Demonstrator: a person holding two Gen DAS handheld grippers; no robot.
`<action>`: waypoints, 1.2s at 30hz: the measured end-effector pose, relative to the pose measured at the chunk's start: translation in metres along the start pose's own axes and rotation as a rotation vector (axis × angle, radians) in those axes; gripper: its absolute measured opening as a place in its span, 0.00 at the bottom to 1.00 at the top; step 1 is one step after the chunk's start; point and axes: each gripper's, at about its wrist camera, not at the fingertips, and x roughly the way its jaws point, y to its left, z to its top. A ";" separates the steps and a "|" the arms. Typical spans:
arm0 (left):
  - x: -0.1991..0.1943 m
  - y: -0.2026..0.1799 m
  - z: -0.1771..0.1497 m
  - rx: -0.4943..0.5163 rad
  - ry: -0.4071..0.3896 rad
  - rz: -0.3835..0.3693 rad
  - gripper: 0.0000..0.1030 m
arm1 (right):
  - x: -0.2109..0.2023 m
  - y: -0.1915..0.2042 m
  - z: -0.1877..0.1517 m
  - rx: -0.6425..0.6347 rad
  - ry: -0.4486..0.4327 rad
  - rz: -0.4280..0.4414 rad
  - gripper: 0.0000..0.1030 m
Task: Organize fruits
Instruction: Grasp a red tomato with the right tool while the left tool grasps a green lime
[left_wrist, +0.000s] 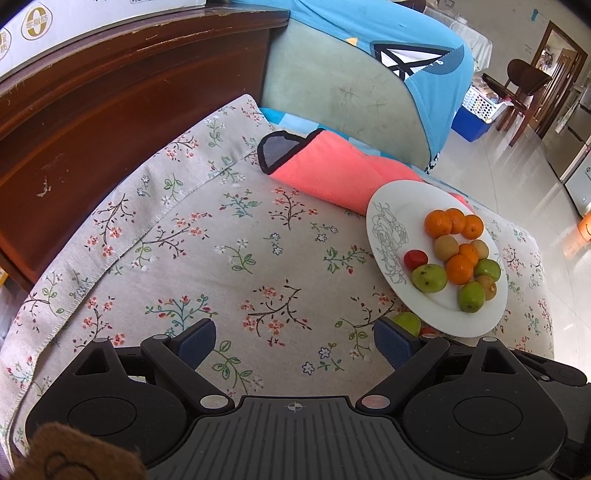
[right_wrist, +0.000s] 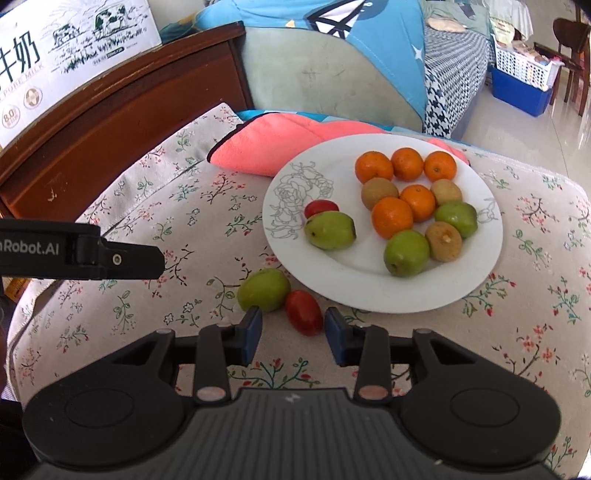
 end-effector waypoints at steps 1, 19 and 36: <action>0.000 0.000 0.000 0.003 -0.002 -0.002 0.91 | 0.001 0.001 0.000 -0.011 0.000 -0.010 0.29; 0.014 -0.047 -0.020 0.232 -0.052 -0.054 0.90 | -0.038 -0.029 -0.010 0.046 -0.003 0.008 0.20; 0.039 -0.076 -0.029 0.329 -0.057 -0.094 0.60 | -0.063 -0.054 -0.003 0.193 -0.041 0.032 0.20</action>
